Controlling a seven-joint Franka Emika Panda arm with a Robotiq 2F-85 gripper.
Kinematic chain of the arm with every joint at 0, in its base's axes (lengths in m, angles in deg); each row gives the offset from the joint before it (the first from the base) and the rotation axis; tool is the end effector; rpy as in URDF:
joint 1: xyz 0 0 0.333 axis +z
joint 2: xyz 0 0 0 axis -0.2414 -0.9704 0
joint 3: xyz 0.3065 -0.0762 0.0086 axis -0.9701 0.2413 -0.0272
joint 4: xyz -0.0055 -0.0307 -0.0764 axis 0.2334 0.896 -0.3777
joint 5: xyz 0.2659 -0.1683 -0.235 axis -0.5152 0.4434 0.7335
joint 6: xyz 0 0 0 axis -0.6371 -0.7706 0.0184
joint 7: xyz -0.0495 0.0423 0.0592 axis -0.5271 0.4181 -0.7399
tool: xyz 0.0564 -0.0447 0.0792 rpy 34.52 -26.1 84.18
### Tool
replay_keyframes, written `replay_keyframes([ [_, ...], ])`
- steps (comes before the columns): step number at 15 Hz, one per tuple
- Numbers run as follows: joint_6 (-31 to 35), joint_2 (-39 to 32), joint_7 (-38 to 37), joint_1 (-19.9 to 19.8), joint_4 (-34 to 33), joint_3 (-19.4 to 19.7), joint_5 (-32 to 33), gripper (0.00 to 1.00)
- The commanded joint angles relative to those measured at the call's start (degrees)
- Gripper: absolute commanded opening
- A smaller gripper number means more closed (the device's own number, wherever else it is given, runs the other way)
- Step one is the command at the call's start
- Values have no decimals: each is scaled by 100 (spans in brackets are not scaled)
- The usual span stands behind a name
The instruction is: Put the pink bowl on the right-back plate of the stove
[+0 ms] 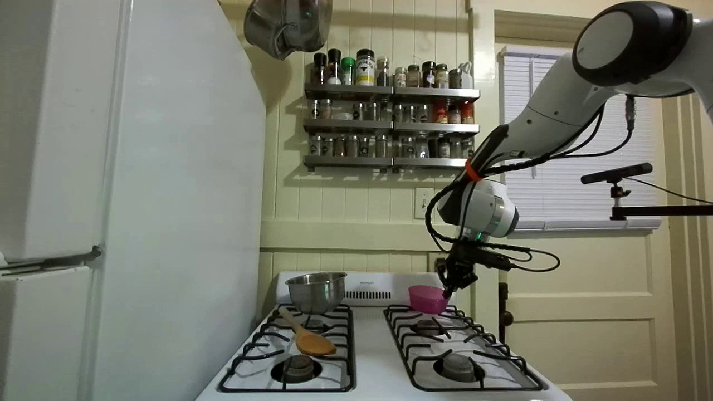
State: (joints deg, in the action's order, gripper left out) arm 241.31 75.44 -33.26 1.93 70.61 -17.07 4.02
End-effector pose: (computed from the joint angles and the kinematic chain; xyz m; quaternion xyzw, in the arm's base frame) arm 0.5543 -0.1886 0.3183 -0.9534 0.2251 -0.1862 0.0757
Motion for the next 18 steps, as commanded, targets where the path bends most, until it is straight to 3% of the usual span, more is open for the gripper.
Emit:
replay_keyframes([
  [1, -327, -126, 244, -210, -211, -204, -158, 1],
  [4, -421, -171, 266, -275, -278, -278, -138, 1],
  [5, -455, -183, 252, -288, -296, -291, -108, 29],
  [6, -499, -193, 187, -283, -310, -274, -32, 29],
  [15, -970, 185, 19, -173, -206, -163, 380, 96],
  [18, -1260, 303, -9, -142, -206, -144, 451, 100],
])
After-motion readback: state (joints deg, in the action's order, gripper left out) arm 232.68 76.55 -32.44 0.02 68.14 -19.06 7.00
